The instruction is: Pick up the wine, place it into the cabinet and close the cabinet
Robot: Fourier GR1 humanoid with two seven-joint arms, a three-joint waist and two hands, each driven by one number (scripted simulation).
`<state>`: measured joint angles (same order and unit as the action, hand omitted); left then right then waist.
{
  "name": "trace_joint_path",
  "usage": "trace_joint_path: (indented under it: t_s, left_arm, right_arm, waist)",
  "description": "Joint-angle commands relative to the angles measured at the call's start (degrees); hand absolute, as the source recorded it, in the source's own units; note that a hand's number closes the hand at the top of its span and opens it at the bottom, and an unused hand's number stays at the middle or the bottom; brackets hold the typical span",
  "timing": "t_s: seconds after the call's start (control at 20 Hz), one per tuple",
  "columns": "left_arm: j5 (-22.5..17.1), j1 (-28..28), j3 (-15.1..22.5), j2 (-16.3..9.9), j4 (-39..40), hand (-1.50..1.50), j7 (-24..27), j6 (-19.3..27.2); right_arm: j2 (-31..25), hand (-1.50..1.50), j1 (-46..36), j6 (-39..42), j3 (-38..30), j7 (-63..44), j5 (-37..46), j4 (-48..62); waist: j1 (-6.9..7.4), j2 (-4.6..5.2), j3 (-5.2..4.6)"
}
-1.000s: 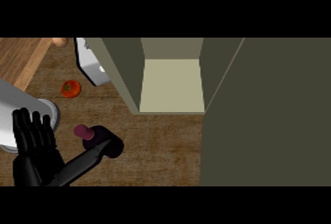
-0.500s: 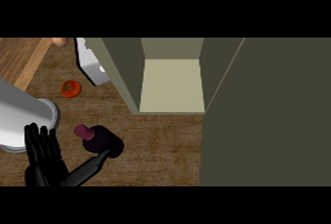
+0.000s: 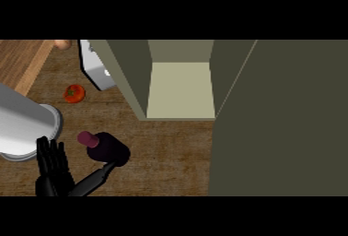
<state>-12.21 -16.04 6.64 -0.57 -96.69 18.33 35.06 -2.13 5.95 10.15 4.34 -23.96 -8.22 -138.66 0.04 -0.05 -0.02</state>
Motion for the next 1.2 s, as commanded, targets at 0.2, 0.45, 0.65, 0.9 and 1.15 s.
trace_joint_path:
  t_s: [0.2, 0.45, 0.65, 0.9, 1.15]
  left_arm:
    - [-3.71, 1.64, 0.79, 0.56, 6.92, -1.50, 6.23, 0.56]
    - [-8.07, -0.30, -2.32, 0.57, 11.51, -1.50, 11.28, -6.74]
    - [-8.97, 2.73, -1.44, 0.57, 16.05, -1.50, 12.05, -6.77]
    - [-11.57, 9.06, -7.28, 0.56, 30.21, -1.50, 19.27, -13.45]
    - [-12.48, 12.97, -8.64, 0.41, 34.27, -1.50, 19.25, -12.79]
  right_arm:
    - [-2.12, -1.50, -3.81, -0.01, -4.72, -4.38, -5.14, -1.75]
    - [0.30, -1.50, 1.72, 0.12, 0.61, -1.32, 0.56, -3.30]
    - [0.04, -1.50, -0.98, -0.39, -0.44, -2.60, -0.59, -2.78]
    - [-1.70, -1.50, -6.51, -2.96, -3.88, -9.10, -3.54, -2.89]
    - [-1.28, -1.50, 2.01, 2.32, -5.92, 0.26, -4.66, -1.94]
  waist:
    - [-0.01, 0.01, 0.00]
    - [-0.04, -0.02, 0.01]
    - [-0.01, 0.00, 0.01]
    - [-0.08, 0.04, -0.02]
    - [-0.21, 0.02, 0.02]
